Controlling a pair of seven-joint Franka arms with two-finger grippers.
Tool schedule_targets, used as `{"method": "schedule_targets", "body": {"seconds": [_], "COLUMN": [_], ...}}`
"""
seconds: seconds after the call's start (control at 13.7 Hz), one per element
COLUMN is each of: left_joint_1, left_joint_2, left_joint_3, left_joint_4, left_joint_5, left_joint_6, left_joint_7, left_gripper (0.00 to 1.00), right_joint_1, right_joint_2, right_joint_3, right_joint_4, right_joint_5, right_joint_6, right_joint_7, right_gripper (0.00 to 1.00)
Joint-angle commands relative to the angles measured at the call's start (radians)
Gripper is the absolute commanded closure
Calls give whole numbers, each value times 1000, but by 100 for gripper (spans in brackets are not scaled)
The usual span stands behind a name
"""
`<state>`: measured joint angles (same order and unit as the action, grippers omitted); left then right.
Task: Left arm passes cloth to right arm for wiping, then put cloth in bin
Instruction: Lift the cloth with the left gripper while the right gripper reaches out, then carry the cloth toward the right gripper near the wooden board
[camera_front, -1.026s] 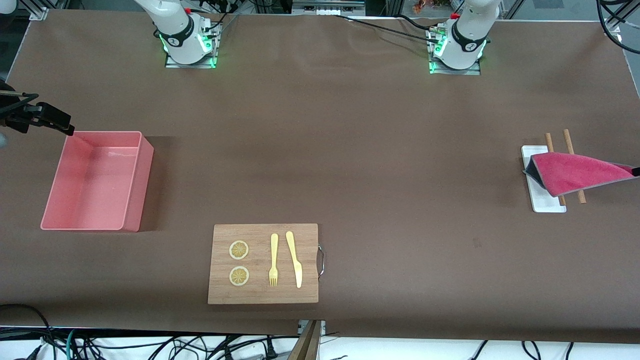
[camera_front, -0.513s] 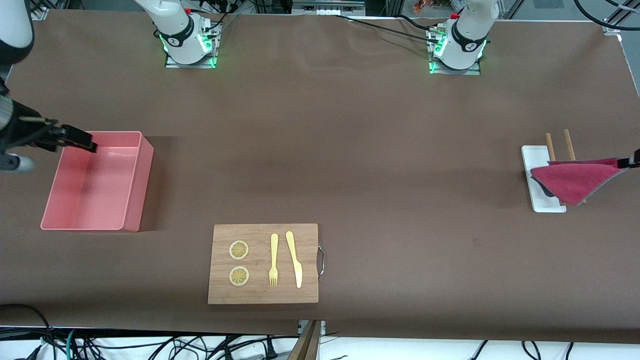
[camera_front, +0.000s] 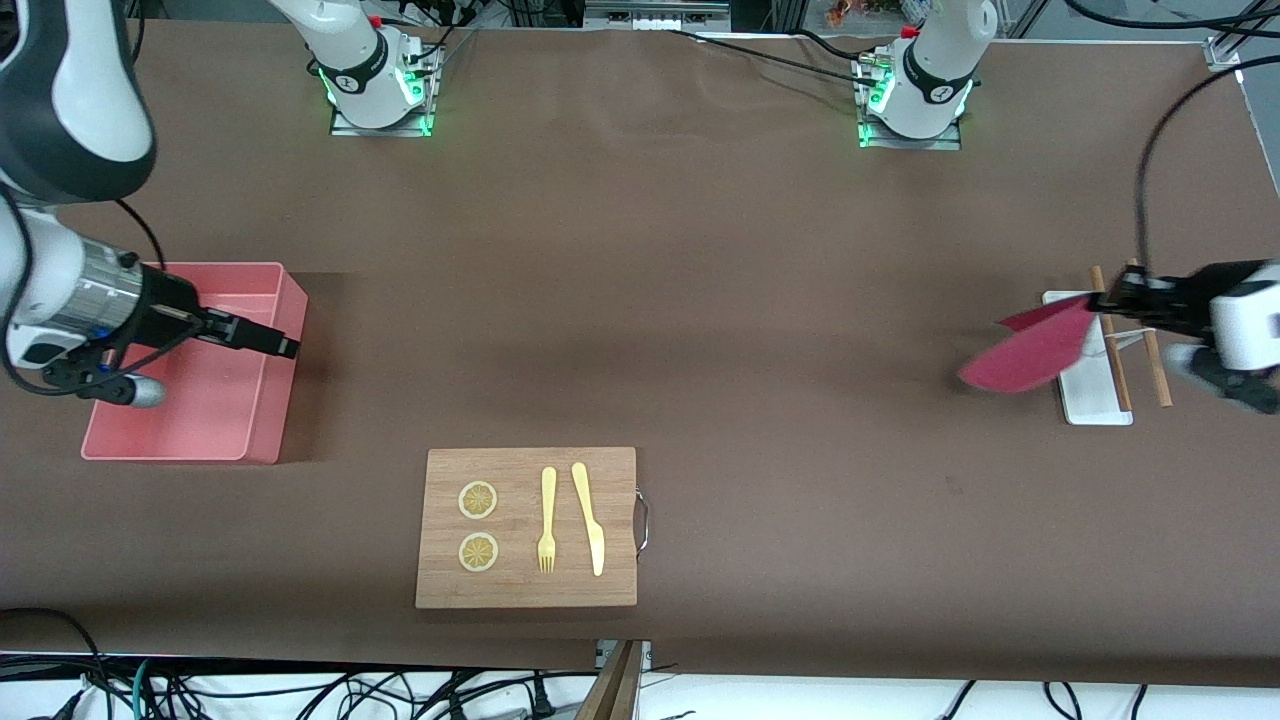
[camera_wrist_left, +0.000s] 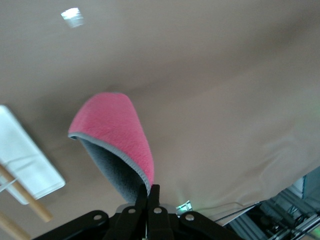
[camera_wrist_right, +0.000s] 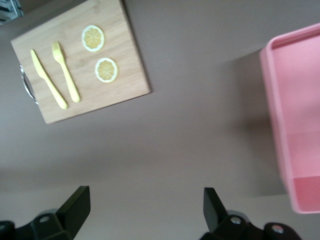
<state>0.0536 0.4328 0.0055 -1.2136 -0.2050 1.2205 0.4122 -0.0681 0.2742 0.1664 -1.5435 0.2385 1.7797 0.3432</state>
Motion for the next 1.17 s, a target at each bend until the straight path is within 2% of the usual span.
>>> {"method": "schedule_targets", "body": {"seconds": [0.0,0.15,0.37,0.73,1.1], "left_joint_1": [-144,-260,-411,-533,-667], "left_joint_2": [-19,-16,-8,-2,55], "left_joint_3": [11,8,7,5,5], "left_joint_4": [-17,-18,-20,-20,-23], "left_joint_5": [3,-37,-121,-419,-572], "left_joint_6": [1,60,184,486,848], "left_joint_7": [-177,-335,-450,-758,-981], "left_gripper": [100,100,100,100,100], "right_joint_1": [2,23,66,112,151], "right_joint_2": [22,49,88,172,247], "right_joint_3": [66,90,96,133,134], "right_joint_4": [-12,-12,-13,-13,-17], "right_joint_5": [15,15,16,16,41], "right_joint_6": [82,136,210,377,425], "right_joint_7": [139,232,314,488,595], "right_gripper": [0,0,0,0,0]}}
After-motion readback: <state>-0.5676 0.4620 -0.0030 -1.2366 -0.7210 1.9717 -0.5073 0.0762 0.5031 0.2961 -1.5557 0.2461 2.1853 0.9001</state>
